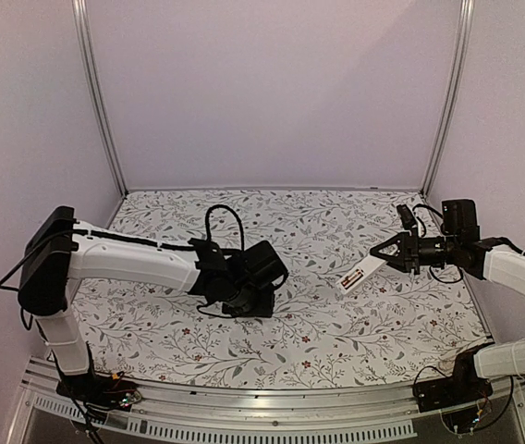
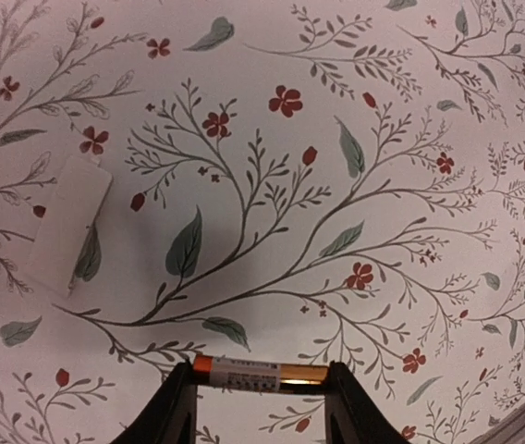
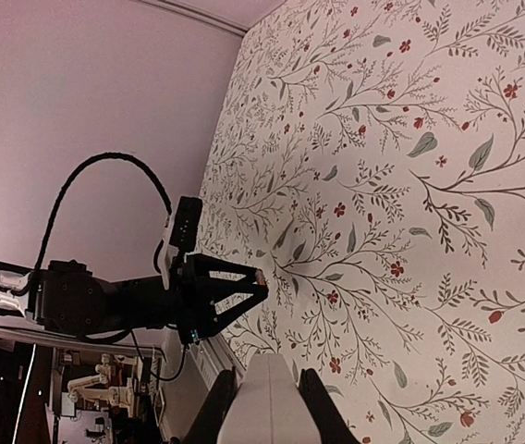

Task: Load the batteries into the remote control
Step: Place the battery at the center of the board.

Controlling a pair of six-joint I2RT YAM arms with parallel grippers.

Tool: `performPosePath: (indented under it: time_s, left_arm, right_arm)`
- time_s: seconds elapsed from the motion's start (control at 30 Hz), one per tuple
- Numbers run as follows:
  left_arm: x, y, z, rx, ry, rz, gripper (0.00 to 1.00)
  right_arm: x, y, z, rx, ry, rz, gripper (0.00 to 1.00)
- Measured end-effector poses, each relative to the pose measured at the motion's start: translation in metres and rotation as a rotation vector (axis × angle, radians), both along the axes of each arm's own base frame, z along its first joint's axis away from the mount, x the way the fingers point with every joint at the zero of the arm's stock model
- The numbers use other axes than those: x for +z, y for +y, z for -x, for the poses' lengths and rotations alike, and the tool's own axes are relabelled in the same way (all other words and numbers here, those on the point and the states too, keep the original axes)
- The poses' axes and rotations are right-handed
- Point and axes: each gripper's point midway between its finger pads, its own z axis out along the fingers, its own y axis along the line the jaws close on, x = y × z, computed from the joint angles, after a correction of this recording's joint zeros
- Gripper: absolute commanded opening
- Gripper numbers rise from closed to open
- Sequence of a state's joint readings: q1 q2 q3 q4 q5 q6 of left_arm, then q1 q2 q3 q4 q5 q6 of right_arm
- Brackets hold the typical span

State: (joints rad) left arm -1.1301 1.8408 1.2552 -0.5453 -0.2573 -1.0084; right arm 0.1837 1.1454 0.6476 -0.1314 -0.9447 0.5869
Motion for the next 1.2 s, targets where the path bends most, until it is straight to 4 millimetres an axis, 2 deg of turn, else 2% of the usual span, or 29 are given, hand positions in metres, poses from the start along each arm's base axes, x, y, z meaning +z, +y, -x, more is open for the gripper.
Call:
performPosePath:
  time_s: [0.27, 0.47, 0.97, 1.2]
  left_arm:
    - [-0.029, 0.010, 0.003, 0.179, 0.104, -0.065, 0.29]
    - [-0.045, 0.015, 0.004, 0.234, 0.149, -0.117, 0.31]
    - [-0.052, 0.015, 0.008, 0.256, 0.203, -0.129, 0.55]
    - [-0.053, 0.016, 0.011, 0.239, 0.220, -0.139, 0.62]
  right_arm:
    - [0.000, 0.000, -0.001, -0.002, -0.002, 0.000, 0.00]
    - [0.000, 0.000, -0.001, -0.002, -0.003, -0.001, 0.00]
    - [0.000, -0.001, -0.001, -0.003, -0.004, -0.001, 0.00]
    - [0.000, -0.001, -0.001, -0.003, -0.004, -0.001, 0.00]
